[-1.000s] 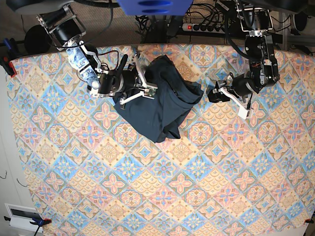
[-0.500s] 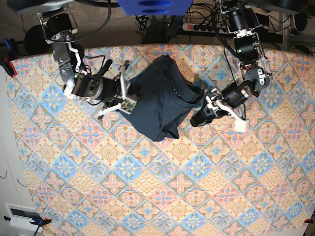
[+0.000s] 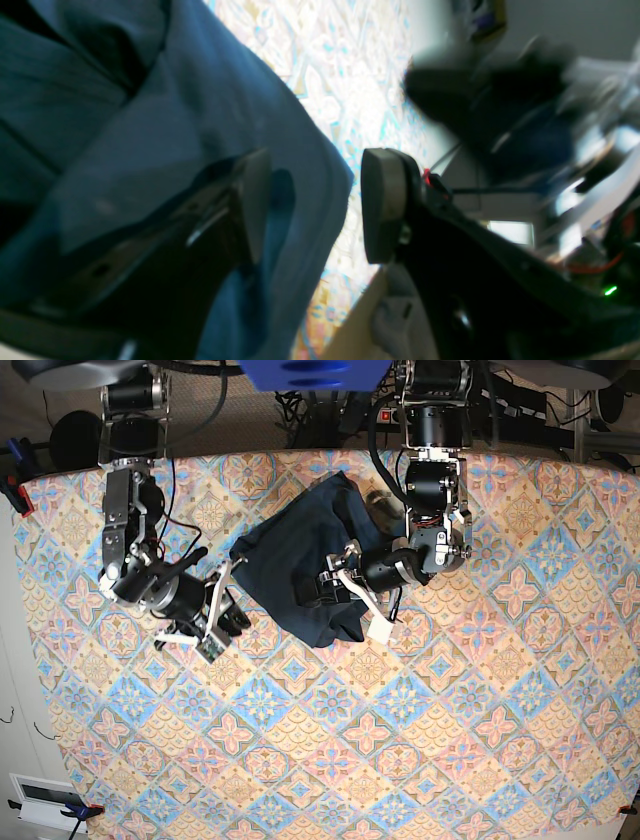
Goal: Layout the t-shirt on the table in an organized manner, then fold the t-shirt properly
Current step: 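Grasp the bundled shirt's sides with both grippers and tuck them inward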
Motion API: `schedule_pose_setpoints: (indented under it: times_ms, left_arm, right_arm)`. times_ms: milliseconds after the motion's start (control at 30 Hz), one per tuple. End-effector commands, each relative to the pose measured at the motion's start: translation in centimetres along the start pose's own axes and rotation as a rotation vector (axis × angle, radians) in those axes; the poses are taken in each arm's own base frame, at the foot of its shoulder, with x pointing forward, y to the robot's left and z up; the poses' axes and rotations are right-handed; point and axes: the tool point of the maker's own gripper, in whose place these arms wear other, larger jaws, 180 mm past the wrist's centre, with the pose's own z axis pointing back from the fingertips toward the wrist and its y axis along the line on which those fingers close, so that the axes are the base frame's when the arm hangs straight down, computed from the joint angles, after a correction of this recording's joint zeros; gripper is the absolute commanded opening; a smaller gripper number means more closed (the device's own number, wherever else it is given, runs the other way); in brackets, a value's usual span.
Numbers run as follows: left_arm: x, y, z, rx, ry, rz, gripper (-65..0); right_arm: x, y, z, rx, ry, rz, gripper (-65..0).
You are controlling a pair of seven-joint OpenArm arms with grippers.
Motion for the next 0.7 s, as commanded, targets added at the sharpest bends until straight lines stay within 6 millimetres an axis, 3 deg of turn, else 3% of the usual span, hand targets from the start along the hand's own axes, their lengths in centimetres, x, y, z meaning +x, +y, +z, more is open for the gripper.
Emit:
schedule_pose_setpoints:
  times_ms: [0,167,367,500,600,667]
  left_arm:
    - [1.4,0.0,0.4,0.013,-0.029,-0.04,-37.9]
    - [0.9,4.2,2.5,0.159,-0.002,-0.083,-38.1]
    - [-0.3,9.2,3.2,0.292,0.003,-0.061,-49.5]
    - [0.3,9.2,3.5,0.296,-0.03,-0.062,-50.8]
    - [2.0,8.8,5.9,0.316,-0.127,-0.072,-50.4]
    - [2.7,7.3,6.8,0.301,-0.184,-0.089,-50.4]
  right_arm:
    - [0.0,-0.6,0.1,-0.006,-0.001,-0.003,-57.2]
    - [-1.4,-0.5,-0.8,0.017,0.029,-0.046,-60.6]
    - [-1.8,1.8,-2.1,0.084,0.057,-0.015,-60.6]
    - [-1.6,2.4,-2.2,0.097,0.056,0.0,-60.7]
    - [-1.5,2.6,-2.2,0.101,0.054,0.003,-60.7]
    - [-0.7,2.8,-1.9,0.1,0.033,0.02,-60.7]
